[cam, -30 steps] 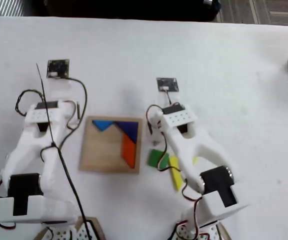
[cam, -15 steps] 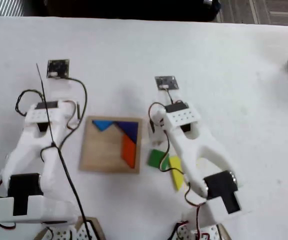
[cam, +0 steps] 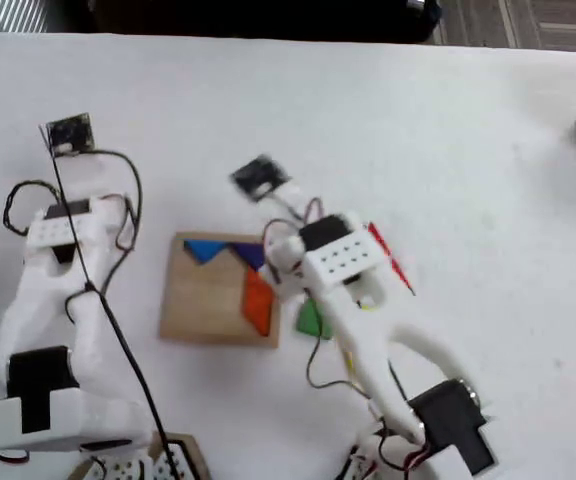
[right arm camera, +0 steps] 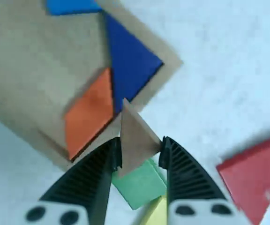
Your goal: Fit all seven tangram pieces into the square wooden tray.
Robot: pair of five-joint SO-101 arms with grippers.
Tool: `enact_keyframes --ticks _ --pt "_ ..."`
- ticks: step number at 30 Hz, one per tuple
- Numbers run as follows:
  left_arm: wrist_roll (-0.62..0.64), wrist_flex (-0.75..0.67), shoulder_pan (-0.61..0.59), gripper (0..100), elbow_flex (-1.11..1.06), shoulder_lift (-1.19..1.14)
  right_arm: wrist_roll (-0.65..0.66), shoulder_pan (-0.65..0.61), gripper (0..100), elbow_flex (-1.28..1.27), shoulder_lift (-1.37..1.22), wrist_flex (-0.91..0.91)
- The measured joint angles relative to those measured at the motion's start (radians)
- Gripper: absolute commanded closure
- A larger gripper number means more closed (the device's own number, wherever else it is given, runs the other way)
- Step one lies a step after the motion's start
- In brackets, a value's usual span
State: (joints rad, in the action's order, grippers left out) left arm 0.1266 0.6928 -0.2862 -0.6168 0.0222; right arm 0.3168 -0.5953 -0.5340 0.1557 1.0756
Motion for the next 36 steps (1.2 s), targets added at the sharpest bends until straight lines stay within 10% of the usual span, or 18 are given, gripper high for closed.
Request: enact_keyframes --ticks 15,23,36 --pt "0.0 0.0 0.0 98 0.0 0.0 0.569 -0.17 93.7 -0.094 0.002 -0.282" --pt "0.0 0.0 0.0 98 0.0 0.0 0.582 -0.227 81.7 -0.028 -0.175 -0.313" --pt "0.002 0.0 -0.002 98 0.0 0.0 0.385 -0.157 95.7 0.192 -0.147 -0.048"
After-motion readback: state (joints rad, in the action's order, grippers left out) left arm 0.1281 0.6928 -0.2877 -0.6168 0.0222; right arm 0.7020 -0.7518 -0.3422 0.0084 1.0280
